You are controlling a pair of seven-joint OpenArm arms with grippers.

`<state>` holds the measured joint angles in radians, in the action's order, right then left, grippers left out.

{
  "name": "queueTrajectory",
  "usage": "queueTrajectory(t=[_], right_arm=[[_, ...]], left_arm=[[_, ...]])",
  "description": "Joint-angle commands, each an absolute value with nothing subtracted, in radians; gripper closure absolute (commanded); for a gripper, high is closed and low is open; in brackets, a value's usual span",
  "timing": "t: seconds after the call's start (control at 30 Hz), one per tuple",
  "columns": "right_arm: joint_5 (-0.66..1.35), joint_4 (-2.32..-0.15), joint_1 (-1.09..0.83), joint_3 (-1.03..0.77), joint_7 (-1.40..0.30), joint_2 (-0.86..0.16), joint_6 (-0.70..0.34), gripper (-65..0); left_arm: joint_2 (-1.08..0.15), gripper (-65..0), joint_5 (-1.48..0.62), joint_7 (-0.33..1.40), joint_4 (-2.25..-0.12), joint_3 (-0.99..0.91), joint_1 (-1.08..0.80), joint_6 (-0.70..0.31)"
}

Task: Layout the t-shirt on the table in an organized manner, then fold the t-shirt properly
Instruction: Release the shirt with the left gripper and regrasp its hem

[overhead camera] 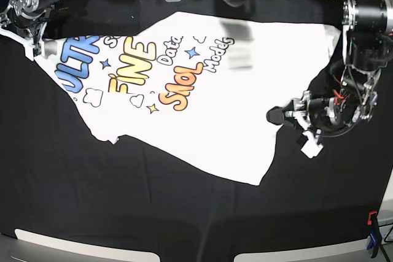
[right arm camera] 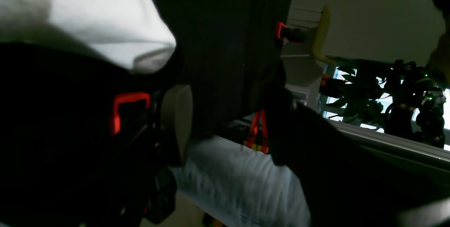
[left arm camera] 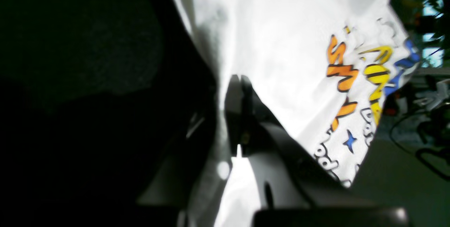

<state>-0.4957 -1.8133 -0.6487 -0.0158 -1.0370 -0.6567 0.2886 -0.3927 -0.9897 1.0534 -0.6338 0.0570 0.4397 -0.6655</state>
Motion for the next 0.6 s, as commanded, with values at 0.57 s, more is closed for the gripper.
queueTrajectory(t=[0.57], right_arm=[[-0.432,-1.837,-0.649,-0.026,-0.993,-0.672,0.285,-31.8]], left_arm=[[-0.591,0.0,-1.484,1.396,-0.638,0.053,0.065,-0.698]])
